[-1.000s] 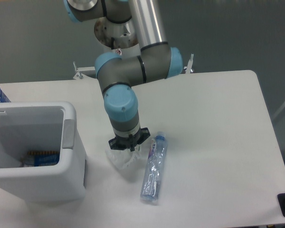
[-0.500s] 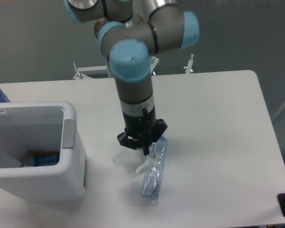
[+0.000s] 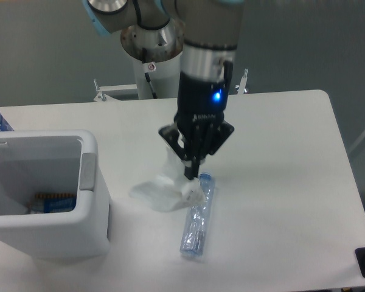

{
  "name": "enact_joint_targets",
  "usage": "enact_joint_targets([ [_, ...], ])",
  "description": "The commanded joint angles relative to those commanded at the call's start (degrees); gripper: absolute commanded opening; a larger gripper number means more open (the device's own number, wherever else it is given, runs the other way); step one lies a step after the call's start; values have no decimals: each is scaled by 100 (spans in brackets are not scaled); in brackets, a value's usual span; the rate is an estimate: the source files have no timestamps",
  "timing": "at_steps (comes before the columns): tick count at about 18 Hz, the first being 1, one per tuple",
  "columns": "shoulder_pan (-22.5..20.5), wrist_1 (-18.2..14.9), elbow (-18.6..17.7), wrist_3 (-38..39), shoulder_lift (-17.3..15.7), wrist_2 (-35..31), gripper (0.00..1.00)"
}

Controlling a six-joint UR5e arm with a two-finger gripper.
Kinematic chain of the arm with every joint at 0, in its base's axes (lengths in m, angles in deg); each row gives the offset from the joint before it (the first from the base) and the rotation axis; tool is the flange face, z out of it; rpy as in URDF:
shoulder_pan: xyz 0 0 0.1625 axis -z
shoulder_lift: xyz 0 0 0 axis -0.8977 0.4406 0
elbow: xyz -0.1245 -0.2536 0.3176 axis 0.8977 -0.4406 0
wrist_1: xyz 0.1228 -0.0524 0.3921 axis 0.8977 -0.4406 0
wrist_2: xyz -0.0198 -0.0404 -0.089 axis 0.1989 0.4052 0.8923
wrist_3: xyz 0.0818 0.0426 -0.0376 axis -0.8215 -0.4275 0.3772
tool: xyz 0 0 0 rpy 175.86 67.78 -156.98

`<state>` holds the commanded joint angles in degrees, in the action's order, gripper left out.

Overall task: Place the trash in the trash can
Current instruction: 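Lift the tissue and carry it over the white trash bin, then open the gripper to drop the tissue into the bin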

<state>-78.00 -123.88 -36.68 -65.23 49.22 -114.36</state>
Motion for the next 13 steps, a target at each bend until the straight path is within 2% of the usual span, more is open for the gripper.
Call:
enact_joint_targets([
  [6, 782, 0, -105, -35, 78, 62, 0],
  [10, 1160, 35, -421, -175, 79, 36, 0],
  [13, 1345, 18, -466, -263, 131, 36, 0],
])
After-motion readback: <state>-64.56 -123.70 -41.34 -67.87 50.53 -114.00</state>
